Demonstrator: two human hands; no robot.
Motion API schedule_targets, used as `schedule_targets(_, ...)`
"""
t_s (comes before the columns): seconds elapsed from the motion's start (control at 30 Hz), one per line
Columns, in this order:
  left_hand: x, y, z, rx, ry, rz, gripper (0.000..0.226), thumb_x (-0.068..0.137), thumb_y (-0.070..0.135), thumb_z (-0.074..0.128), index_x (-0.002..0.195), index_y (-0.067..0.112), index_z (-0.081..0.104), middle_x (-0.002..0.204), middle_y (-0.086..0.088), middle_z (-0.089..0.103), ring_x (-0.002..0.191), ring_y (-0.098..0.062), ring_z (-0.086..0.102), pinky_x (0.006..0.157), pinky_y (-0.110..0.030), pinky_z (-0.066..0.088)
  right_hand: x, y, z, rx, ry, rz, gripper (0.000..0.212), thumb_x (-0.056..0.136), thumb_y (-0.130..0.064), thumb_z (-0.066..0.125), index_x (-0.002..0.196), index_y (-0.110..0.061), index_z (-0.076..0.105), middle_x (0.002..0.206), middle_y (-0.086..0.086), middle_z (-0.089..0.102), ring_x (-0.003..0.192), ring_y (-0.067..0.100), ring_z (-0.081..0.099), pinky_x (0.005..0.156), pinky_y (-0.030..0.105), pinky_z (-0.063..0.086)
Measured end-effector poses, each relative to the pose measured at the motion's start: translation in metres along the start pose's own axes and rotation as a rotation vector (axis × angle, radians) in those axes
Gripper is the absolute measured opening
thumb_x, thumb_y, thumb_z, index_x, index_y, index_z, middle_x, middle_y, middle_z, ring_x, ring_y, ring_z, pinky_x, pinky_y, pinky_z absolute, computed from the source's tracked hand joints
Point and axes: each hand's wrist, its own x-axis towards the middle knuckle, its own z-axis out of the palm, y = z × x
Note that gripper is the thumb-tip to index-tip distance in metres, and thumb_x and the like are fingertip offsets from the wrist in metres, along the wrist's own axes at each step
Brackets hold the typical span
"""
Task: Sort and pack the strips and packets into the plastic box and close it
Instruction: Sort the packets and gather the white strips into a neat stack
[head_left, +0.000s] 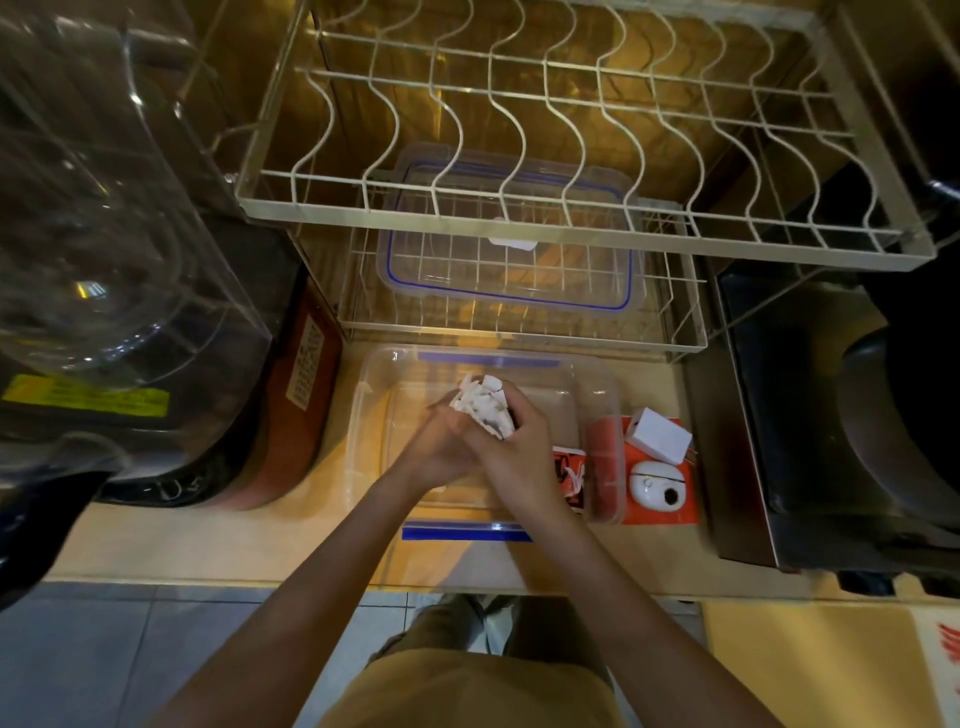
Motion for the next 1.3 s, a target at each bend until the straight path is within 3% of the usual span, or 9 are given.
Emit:
schedule_targets(0.17, -0.003, 0.006, 0.002, 0.091, 0.203, 0.081, 0.04, 0.063, 0.02, 0.074, 0.1, 0.024, 0.06, 0.097, 0.007, 0.065, 0.091, 0.008, 0.063, 0.081, -0.009, 0.048, 0.005, -0.008, -0.011, 0.109, -0.035, 0.007, 0.03, 0.078, -0.004, 0.069, 0.091, -0.03, 0.06, 0.079, -0.016, 0.064, 0.071, -0.015, 0.061, 0.065, 0.001, 0.046)
schedule_targets(0.33, -0.001, 0.008, -0.001, 0.126, 0.206, 0.161, 0.038, 0.067, 0.037, 0.064, 0.103, 0.025, 0.058, 0.099, -0.001, 0.066, 0.096, -0.014, 0.065, 0.084, -0.037, 0.054, 0.009, -0.003, -0.003, 0.052, -0.06, -0.013, 0.055, 0.072, 0.004, 0.067, 0.116, -0.026, 0.054, 0.096, -0.019, 0.062, 0.087, -0.018, 0.059, 0.07, 0.0, 0.044)
schedule_targets(0.47, 0.004, 0.0, 0.001, 0.04, 0.141, 0.11, 0.049, 0.074, 0.02, 0.07, 0.119, 0.013, 0.054, 0.117, -0.009, 0.062, 0.107, -0.01, 0.061, 0.089, -0.027, 0.05, 0.0, -0.014, -0.013, -0.003, -0.042, -0.177, 0.074, 0.076, 0.01, 0.067, 0.135, -0.021, 0.034, 0.108, -0.022, 0.047, 0.095, -0.026, 0.046, 0.082, -0.003, 0.038)
schedule_targets(0.67, 0.005, -0.006, 0.003, -0.182, 0.026, 0.052, 0.025, 0.065, 0.023, 0.08, 0.088, 0.023, 0.071, 0.085, 0.014, 0.071, 0.084, -0.005, 0.067, 0.073, -0.016, 0.051, 0.005, -0.002, -0.021, -0.462, -0.164, -0.406, 0.039, 0.083, -0.01, 0.061, 0.122, -0.014, 0.059, 0.132, 0.006, 0.054, 0.118, 0.003, 0.045, 0.099, 0.035, 0.046)
schedule_targets(0.8, 0.007, -0.003, 0.003, -0.085, 0.019, -0.023, 0.033, 0.068, 0.007, 0.076, 0.088, 0.024, 0.056, 0.076, 0.016, 0.063, 0.072, 0.021, 0.059, 0.064, -0.001, 0.046, 0.009, -0.003, -0.023, -0.571, -0.106, -0.523, 0.04, 0.085, -0.015, 0.061, 0.125, -0.017, 0.057, 0.139, 0.006, 0.049, 0.126, 0.018, 0.048, 0.099, 0.032, 0.043)
schedule_targets(0.9, 0.008, -0.01, 0.003, -0.034, 0.029, 0.06, 0.033, 0.074, -0.009, 0.067, 0.104, 0.002, 0.056, 0.091, 0.003, 0.059, 0.086, 0.006, 0.062, 0.073, -0.01, 0.049, 0.013, 0.001, -0.023, -0.803, -0.164, -0.648, 0.03, 0.081, -0.011, 0.06, 0.111, -0.015, 0.067, 0.122, 0.007, 0.063, 0.112, 0.022, 0.058, 0.089, 0.039, 0.053)
schedule_targets(1.13, 0.005, 0.01, -0.003, -0.205, 0.088, 0.024, 0.042, 0.073, -0.008, 0.069, 0.106, 0.016, 0.058, 0.105, -0.012, 0.066, 0.095, -0.012, 0.065, 0.084, -0.027, 0.054, 0.015, -0.022, -0.037, 0.023, -0.14, -0.085, 0.093, 0.065, -0.004, 0.08, 0.139, -0.03, 0.029, 0.123, -0.01, 0.053, 0.117, 0.005, 0.051, 0.093, 0.016, 0.047)
schedule_targets(1.2, 0.006, 0.022, -0.005, -0.223, 0.027, -0.014, 0.045, 0.072, -0.008, 0.07, 0.108, 0.016, 0.059, 0.112, -0.022, 0.064, 0.1, -0.024, 0.064, 0.086, -0.036, 0.053, 0.019, -0.021, -0.043, 0.059, -0.201, 0.067, 0.09, 0.066, -0.006, 0.08, 0.14, -0.029, 0.033, 0.117, -0.011, 0.058, 0.114, 0.009, 0.055, 0.093, 0.026, 0.05)
schedule_targets(1.3, 0.009, 0.033, -0.009, -0.167, -0.135, -0.008, 0.05, 0.07, -0.015, 0.067, 0.1, 0.025, 0.059, 0.099, -0.006, 0.067, 0.087, -0.001, 0.066, 0.076, -0.018, 0.056, 0.027, -0.02, -0.047, -0.043, -0.309, 0.137, 0.055, 0.073, -0.011, 0.076, 0.124, -0.018, 0.056, 0.108, -0.002, 0.067, 0.105, 0.017, 0.063, 0.088, 0.035, 0.054)
